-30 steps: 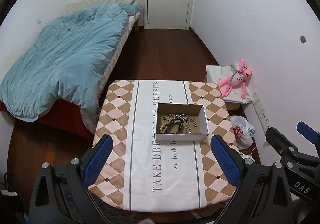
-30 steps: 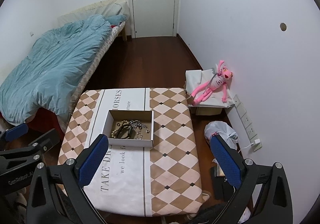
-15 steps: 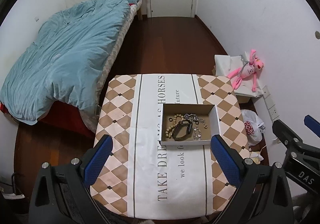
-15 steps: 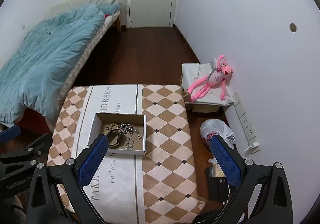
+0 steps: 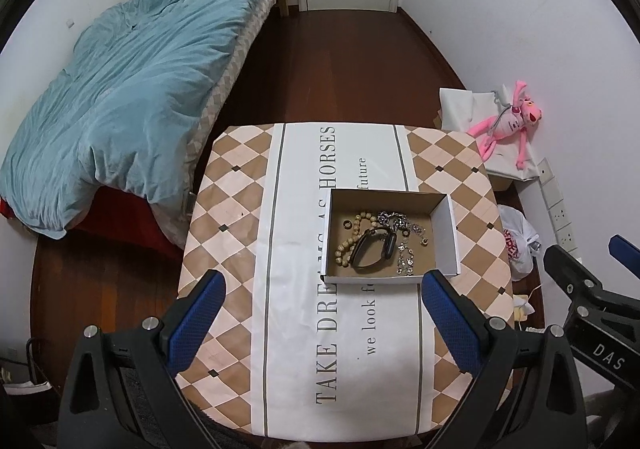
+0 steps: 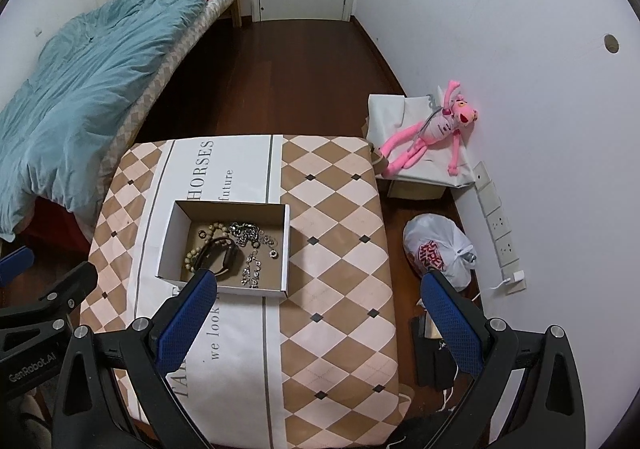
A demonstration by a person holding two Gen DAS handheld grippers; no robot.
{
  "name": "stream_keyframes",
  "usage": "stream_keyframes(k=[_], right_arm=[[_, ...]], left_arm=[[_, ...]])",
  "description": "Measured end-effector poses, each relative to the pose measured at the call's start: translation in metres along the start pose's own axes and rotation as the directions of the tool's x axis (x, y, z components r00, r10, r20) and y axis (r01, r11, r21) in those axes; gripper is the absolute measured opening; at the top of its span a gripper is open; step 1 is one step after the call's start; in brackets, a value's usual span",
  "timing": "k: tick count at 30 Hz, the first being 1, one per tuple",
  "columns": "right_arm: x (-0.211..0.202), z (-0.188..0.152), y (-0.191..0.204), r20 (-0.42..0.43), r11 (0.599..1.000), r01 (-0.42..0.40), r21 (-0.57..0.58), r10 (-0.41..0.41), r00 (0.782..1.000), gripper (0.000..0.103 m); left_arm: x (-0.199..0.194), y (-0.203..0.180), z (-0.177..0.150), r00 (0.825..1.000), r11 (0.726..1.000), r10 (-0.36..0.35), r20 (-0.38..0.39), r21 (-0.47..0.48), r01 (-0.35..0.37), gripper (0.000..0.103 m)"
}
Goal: Organize jewelry
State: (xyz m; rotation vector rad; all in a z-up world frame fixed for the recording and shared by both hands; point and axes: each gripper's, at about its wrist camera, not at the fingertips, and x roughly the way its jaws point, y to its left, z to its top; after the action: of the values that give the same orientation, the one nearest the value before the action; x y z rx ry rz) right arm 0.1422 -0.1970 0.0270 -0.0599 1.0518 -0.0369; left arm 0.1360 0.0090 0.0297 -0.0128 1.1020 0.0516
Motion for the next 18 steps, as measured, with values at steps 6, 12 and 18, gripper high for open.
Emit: stream_keyframes(k=[6, 12, 18], right_arm=[[0.0013, 0.0003, 0.0005, -0.005, 1.000, -0.002, 0.001, 0.002, 1.000, 0.103], [0.0022, -0.0002, 0.0012, -0.006, 1.000, -0.003, 0.001, 0.003, 1.000, 0.103], [0.0020, -0.0029, 0.0039, -0.013, 1.000, -0.007, -0.003, 0.007, 1.000, 0.103]], left_arm=[[0.0027, 0.0011, 0.0004, 1.000, 1.000, -0.013, -0.006, -0.007, 0.013, 0.100], [0.0028, 0.0019, 0.0001, 1.000, 1.000, -0.007, -0.003, -0.006, 0.007, 0.100], [0.0027, 0.0019, -0.0005, 1.000, 1.000, -0.001, -0.003, -0.006, 0.001, 0.100]])
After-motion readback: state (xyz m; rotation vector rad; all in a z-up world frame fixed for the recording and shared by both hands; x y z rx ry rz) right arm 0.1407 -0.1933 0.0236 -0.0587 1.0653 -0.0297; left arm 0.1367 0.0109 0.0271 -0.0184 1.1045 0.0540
